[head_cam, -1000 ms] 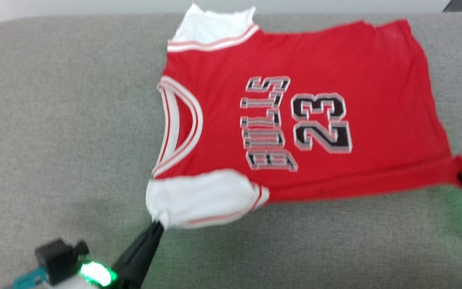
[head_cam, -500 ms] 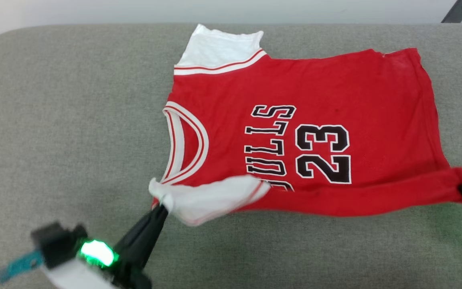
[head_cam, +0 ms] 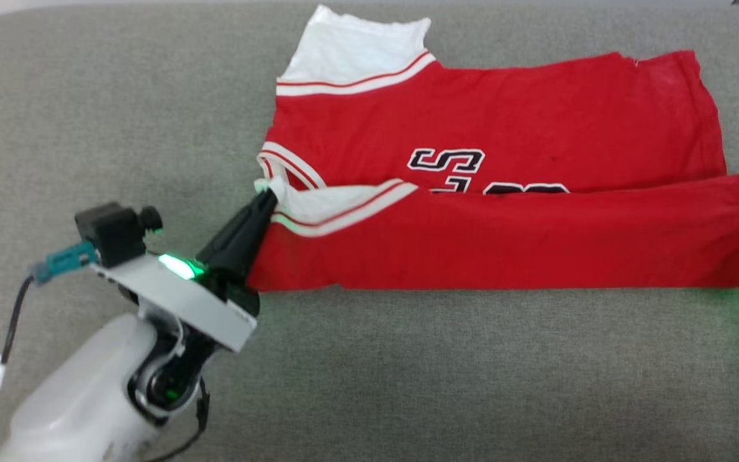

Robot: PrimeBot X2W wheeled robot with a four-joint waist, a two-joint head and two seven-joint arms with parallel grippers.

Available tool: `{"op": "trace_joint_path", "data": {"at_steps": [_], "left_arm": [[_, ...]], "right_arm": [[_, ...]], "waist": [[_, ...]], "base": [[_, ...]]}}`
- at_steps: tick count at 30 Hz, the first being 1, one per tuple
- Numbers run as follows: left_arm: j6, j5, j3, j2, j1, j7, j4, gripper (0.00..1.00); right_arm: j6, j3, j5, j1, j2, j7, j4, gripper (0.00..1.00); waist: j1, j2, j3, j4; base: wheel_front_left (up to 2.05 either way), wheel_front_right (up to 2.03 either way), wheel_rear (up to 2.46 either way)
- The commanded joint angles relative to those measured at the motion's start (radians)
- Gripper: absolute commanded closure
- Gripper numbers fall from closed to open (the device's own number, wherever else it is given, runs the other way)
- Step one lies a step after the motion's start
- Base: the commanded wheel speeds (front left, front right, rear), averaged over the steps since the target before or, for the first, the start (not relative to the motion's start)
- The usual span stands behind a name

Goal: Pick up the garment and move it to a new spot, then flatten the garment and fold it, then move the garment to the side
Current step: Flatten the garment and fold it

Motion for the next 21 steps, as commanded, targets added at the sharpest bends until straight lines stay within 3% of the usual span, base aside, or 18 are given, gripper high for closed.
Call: {"op": "trace_joint_path", "data": {"at_steps": [1, 11, 12, 13, 14, 15, 16, 17, 21], "left_arm": [[0.003, 0.003, -0.017, -0.013, -0.036, -0.004, 0.045, 1.0], [0.003, 0.045, -0.069, -0.058, -0.123, -0.006, 0.22, 1.0], [0.003, 0.06, -0.065, -0.061, -0.129, -0.006, 0.232, 0.9], [0.003, 0.079, -0.062, -0.063, -0.135, -0.006, 0.247, 0.68], [0.003, 0.097, -0.073, -0.067, -0.136, -0.006, 0.258, 0.43], [0.003, 0.11, -0.084, -0.068, -0.136, -0.006, 0.269, 0.0], [0.003, 0.118, -0.085, -0.065, -0.142, -0.006, 0.28, 0.0], [0.003, 0.125, -0.087, -0.061, -0.149, -0.006, 0.284, 0.0], [0.003, 0.147, -0.132, -0.023, -0.171, -0.005, 0.298, 0.0]], "right_arm": [[-0.002, 0.013, -0.01, -0.027, 0.009, -0.01, 0.037, 1.0], [-0.002, 0.089, -0.018, -0.104, 0.013, -0.099, 0.17, 1.0], [-0.002, 0.094, -0.018, -0.113, 0.016, -0.114, 0.179, 1.0], [-0.002, 0.1, -0.021, -0.119, 0.017, -0.128, 0.189, 1.0], [-0.002, 0.106, -0.025, -0.121, 0.016, -0.141, 0.201, 0.84], [-0.002, 0.111, -0.027, -0.123, 0.017, -0.154, 0.214, 0.61], [-0.002, 0.112, -0.029, -0.125, 0.019, -0.169, 0.225, 0.04], [-0.002, 0.114, -0.027, -0.127, 0.021, -0.179, 0.235, 0.0], [-0.002, 0.105, -0.012, -0.12, 0.025, -0.219, 0.266, 0.0]], "waist": [[0.0, 0.0, 0.029, -0.008], [0.0, 0.0, 0.069, -0.006], [0.0, 0.0, 0.07, -0.006], [0.0, 0.0, 0.069, -0.007], [0.0, 0.0, 0.065, -0.006], [0.0, 0.0, 0.06, -0.004], [0.0, 0.0, 0.054, -0.003], [0.0, 0.0, 0.047, -0.001], [0.0, 0.0, 0.008, 0.008]], "base": [[0.0, 0.0, 0.0], [0.0, 0.0, 0.0], [0.0, 0.0, 0.0], [0.0, 0.0, 0.0], [0.0, 0.0, 0.0], [0.0, 0.0, 0.0], [0.0, 0.0, 0.0], [0.0, 0.0, 0.0], [0.0, 0.0, 0.0]]}}
